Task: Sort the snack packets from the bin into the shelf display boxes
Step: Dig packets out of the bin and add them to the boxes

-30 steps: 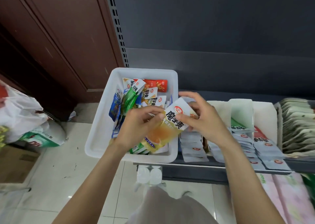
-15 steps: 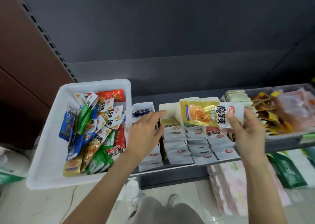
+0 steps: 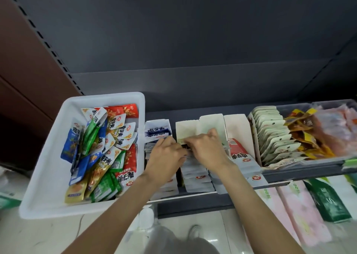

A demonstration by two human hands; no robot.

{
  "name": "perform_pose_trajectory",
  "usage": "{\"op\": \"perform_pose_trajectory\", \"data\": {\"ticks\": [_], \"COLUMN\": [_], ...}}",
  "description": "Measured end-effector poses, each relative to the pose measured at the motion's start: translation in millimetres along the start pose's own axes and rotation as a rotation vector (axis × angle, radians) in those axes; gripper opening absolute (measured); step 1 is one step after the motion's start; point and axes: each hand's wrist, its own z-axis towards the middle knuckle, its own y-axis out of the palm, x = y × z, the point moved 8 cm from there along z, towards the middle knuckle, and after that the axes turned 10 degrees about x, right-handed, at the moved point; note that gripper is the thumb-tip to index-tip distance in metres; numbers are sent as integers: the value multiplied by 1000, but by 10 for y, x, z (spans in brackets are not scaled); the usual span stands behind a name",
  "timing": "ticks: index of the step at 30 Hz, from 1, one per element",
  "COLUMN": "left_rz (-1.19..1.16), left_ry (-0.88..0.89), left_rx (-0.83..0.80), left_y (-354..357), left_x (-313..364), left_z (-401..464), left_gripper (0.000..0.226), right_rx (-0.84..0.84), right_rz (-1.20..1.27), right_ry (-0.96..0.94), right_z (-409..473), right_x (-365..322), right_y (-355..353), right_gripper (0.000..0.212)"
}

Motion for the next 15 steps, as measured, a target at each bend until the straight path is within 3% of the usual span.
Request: {"op": "perform_pose_trajectory", "data": {"ticks": [2,4,7,10,12,15], "left_rz": [-60,-155,-236,-187,-97,22], "left_ry": [16,-55,-209,-433,-602,-801], "left_rx": [32,111,339,433,346,49], "left_y": [-56,-238,-673,-924,-912,-752], "left_x": [-11,-92,-365,-857,-1252,-1746], "left_z": [-12,-40,-223,-599,-905,-1353], "left_gripper": [5,18,21,19,14,20], "right_rx": [-27,82,294,332,274,100], "right_rz": [140,367,553,670,664,575], "right_ry": [19,79,112,27,-54,-111], "right_z": [-28,-58,-69,56,193,425], "right_x": [0,-24,-218,-659,-1044,-1587], "right_y": [-81,-346,-730,-784,-652,-194], "right_gripper": [36,44,37,30,27,22]}}
